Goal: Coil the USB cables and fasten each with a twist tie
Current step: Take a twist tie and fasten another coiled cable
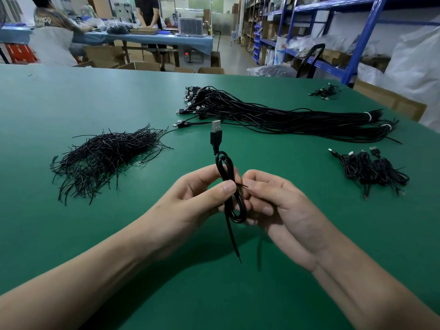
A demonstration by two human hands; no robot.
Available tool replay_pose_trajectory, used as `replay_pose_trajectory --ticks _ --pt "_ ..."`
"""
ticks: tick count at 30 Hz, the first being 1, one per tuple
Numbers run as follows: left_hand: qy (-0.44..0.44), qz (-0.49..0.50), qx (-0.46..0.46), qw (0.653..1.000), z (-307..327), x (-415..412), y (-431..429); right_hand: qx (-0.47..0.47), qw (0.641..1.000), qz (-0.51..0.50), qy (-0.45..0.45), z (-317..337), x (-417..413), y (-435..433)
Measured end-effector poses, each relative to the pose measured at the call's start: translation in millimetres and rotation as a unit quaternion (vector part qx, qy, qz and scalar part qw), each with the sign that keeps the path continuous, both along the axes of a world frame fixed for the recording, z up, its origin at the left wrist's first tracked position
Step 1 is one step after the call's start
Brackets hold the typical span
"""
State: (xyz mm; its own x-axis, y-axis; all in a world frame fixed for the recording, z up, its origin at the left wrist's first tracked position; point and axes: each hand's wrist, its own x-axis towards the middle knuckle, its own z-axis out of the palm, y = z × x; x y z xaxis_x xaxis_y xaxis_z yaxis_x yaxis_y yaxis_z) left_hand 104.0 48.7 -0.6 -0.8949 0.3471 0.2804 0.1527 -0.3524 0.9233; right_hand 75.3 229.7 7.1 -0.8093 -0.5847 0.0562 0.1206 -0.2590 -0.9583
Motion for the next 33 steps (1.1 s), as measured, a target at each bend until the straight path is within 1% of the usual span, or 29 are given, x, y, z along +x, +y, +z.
replay_pose_trajectory --ticks 3,8,12,16,20,27,33 --pt "-0.007 -0.019 0.016 1.0 1.7 -0.2 -0.7 -0.001 1.0 0.003 0.001 0.2 -0.6 0.1" --pt "-0.036 0.006 -0.014 0.999 1.2 -1.6 -4.0 0.029 0.999 -0.008 0.024 2.5 -1.5 1.7" --pt "-0.048 0.015 -0.025 0.998 2.6 -1.0 -4.5 0.02 1.0 -0.011 0.021 6.1 -0.4 2.5" --pt "-0.052 -0.007 -0.004 0.999 3.5 -0.5 -3.8 0.019 1.0 -0.012 0.021 5.9 0.2 1.8" --pt "-0.045 -0.016 0.003 0.999 3.3 -1.5 -2.7 0.014 1.0 -0.022 0.011 3.2 -1.2 2.0" --pt "-0.032 0.037 -0.009 0.999 2.2 -3.6 -1.2 0.042 0.998 -0.031 0.043 1.4 -3.7 3.1" --pt "-0.02 0.051 -0.013 0.998 -1.3 -5.9 -0.1 0.043 0.997 -0.029 0.055 -1.5 -6.2 5.0"
